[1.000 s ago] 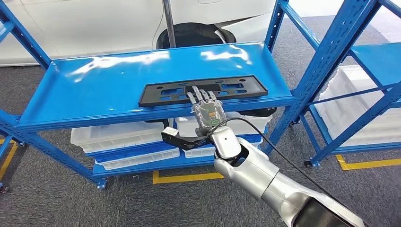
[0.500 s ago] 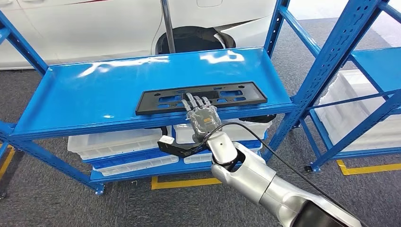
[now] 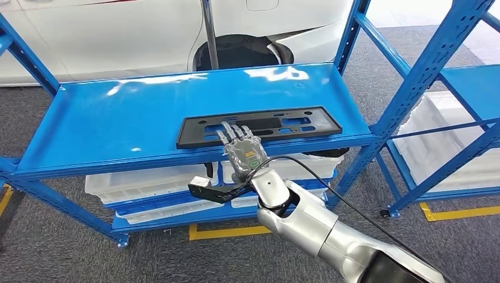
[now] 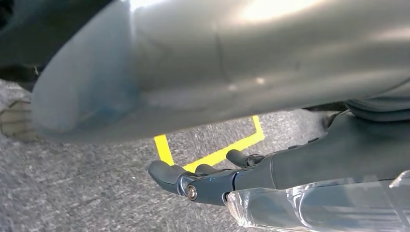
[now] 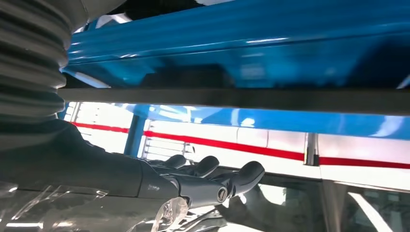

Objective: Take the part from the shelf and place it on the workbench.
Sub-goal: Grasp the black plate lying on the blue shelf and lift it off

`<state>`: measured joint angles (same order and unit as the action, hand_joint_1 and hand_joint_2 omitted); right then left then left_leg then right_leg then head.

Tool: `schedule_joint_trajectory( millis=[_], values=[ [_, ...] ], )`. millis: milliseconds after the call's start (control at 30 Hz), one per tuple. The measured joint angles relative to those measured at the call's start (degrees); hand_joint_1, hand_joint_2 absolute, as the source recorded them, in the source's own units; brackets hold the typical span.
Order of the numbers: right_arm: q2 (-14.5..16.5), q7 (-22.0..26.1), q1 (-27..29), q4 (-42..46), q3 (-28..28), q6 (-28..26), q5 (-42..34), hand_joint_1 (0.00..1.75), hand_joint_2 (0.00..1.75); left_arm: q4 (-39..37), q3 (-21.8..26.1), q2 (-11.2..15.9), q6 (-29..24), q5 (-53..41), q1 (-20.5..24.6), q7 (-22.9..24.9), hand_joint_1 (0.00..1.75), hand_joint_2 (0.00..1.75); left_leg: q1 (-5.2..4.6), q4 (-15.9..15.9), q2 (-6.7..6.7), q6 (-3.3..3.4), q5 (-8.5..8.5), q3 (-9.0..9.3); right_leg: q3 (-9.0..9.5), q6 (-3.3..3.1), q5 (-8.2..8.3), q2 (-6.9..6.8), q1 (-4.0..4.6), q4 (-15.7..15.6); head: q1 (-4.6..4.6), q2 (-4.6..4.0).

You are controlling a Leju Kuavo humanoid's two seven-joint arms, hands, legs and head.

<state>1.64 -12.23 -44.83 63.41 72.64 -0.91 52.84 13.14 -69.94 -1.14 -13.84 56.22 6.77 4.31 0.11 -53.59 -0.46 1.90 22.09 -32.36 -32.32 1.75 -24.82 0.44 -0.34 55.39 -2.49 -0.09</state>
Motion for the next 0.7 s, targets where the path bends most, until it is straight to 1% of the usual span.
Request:
schedule_joint_trajectory(
  millis=[33,67,100,133,167,200,233,300,333,367,400,467,500,533,567,633,667,700],
  values=[
    [0.0,-0.1,0.0,-0.1,0.0,-0.1,-0.2,0.00,1.75,0.0,0.0,0.0,0.0,0.0,0.0,0.0,0.00,0.00,0.05,0.1,0.01,0.40,0.00,0.17,-1.03,0.26,-1.26,-0.04,-0.08,2.3,0.04,0.00],
    [-0.1,-0.1,-0.1,-0.2,0.0,-0.1,-0.3,0.00,1.75,0.0,0.0,0.0,0.0,0.0,0.0,0.0,0.00,0.00,0.05,0.1,0.02,0.72,0.08,0.32,-2.73,0.42,-2.97,-0.08,-0.13,5.9,0.09,0.00],
    [-0.2,-0.2,-0.1,-0.3,0.0,-0.1,-0.4,0.00,1.75,0.0,0.0,0.0,0.0,0.0,0.1,0.0,0.00,0.00,-0.01,0.1,0.03,1.00,0.21,0.45,-4.95,0.52,-4.82,-0.09,-0.11,10.2,0.13,0.00],
    [-0.3,-0.3,0.0,-0.4,0.0,-0.1,-0.6,0.00,1.75,0.0,0.0,0.0,0.0,0.0,0.0,0.0,0.00,0.00,-0.10,0.1,0.03,1.18,0.32,0.57,-7.16,0.57,-6.19,-0.08,-0.11,14.3,0.16,0.00],
    [-0.5,-0.3,0.1,-0.6,0.0,-0.1,-0.6,0.00,1.75,0.0,0.0,0.0,0.0,0.0,0.0,0.0,0.00,0.00,-0.17,0.1,0.01,1.30,0.46,0.72,-8.74,0.58,-6.58,-0.08,-0.11,16.8,0.17,0.00],
    [-0.7,-0.5,0.1,-0.8,0.0,-0.1,-0.7,0.00,1.75,0.0,0.0,0.0,0.0,0.0,0.0,0.0,0.00,0.00,-0.24,0.1,-0.03,1.35,0.61,0.91,-9.25,0.50,-5.78,-0.09,-0.11,17.0,0.19,0.00],
    [-0.8,-0.6,0.1,-0.9,0.0,-0.1,-0.9,0.00,1.75,0.0,0.0,0.0,0.0,0.0,-0.1,0.0,0.00,0.00,-0.29,0.1,-0.07,1.34,0.79,1.16,-8.53,0.35,-3.93,-0.09,-0.10,14.7,0.19,0.00],
    [-1.0,-1.0,0.0,-1.2,0.0,-0.1,-1.2,0.00,1.75,0.0,0.0,0.0,0.0,0.0,-0.1,0.0,0.00,0.00,-0.48,0.0,-0.14,1.07,1.26,1.72,-4.78,-0.19,0.57,-0.09,-0.01,6.1,0.19,0.00],
    [-1.1,-1.1,-0.1,-1.3,0.0,-0.1,-1.3,0.00,1.75,0.0,0.0,0.0,0.0,0.0,0.0,0.0,0.00,0.00,-0.63,-0.1,-0.15,0.87,1.55,1.89,-3.12,-0.42,1.97,-0.10,0.04,2.4,0.18,0.00],
    [-1.2,-1.3,-0.2,-1.4,-0.1,-0.1,-1.5,0.00,1.75,0.0,0.0,-0.1,0.0,0.0,0.0,0.0,0.00,0.00,-0.74,-0.1,-0.14,0.65,1.81,1.99,-2.11,-0.60,2.59,-0.10,0.13,0.2,0.16,0.00],
    [-1.4,-1.5,-0.2,-1.6,-0.2,-0.2,-1.7,0.00,1.75,0.0,0.0,-0.1,0.0,0.0,0.0,0.0,0.00,0.00,-0.83,-0.1,-0.12,0.39,2.03,2.02,-1.73,-0.78,2.57,-0.09,0.25,-0.7,0.14,0.00],
    [-1.8,-2.0,-0.3,-1.8,-0.4,-0.2,-2.0,0.00,1.75,0.0,0.0,0.0,0.0,0.0,0.1,0.0,0.00,0.00,-0.68,-0.3,-0.07,-0.19,2.44,2.00,-1.62,-1.22,2.48,-0.03,0.22,-0.9,0.17,0.00],
    [-2.0,-2.3,-0.3,-2.0,-0.5,-0.3,-2.2,0.00,1.75,0.0,0.0,0.0,0.0,0.0,0.1,0.0,0.00,0.00,-0.61,-0.9,-0.04,-0.57,2.92,1.74,-1.50,-1.52,2.44,-0.01,0.10,-1.0,0.15,0.00],
    [-2.1,-2.6,-0.4,-2.1,-0.8,-0.3,-2.3,0.00,1.75,0.0,0.0,0.0,0.0,0.0,0.1,0.0,0.00,0.00,-0.46,-2.8,0.00,-0.97,3.93,0.91,-1.36,-1.78,2.42,-0.01,-0.09,-1.0,0.10,0.00],
    [-2.3,-2.9,-0.5,-2.2,-1.0,-0.3,-2.6,0.00,1.75,0.0,0.0,0.0,0.0,0.0,0.1,0.0,0.00,0.00,-0.24,-5.9,0.03,-1.38,5.44,-0.64,-1.24,-1.99,2.35,-0.01,-0.23,-1.1,0.05,0.00],
    [-2.8,-3.6,-0.6,-2.5,-1.3,-0.4,-3.0,0.00,1.75,0.0,0.0,0.0,0.0,0.0,0.1,0.0,0.00,0.00,0.20,-14.5,0.07,-2.11,8.82,-5.20,-1.13,-2.20,2.11,0.00,-0.27,-1.1,-0.08,0.00],
    [-3.1,-3.9,-0.6,-2.7,-1.5,-0.4,-3.2,0.00,1.75,0.0,0.0,0.0,0.0,0.0,0.0,0.0,0.00,0.00,0.40,-17.6,0.08,-2.35,9.56,-7.11,-1.05,-2.19,1.99,0.01,-0.28,-1.1,-0.08,0.00],
    [-3.4,-4.1,-0.6,-2.9,-1.6,-0.5,-3.4,0.00,1.75,0.0,0.0,0.0,0.0,0.0,0.0,0.1,0.00,0.00,0.56,-18.6,0.09,-2.51,9.15,-8.01,-0.90,-2.13,1.84,0.03,-0.28,-1.1,-0.08,0.00]
  ],
)
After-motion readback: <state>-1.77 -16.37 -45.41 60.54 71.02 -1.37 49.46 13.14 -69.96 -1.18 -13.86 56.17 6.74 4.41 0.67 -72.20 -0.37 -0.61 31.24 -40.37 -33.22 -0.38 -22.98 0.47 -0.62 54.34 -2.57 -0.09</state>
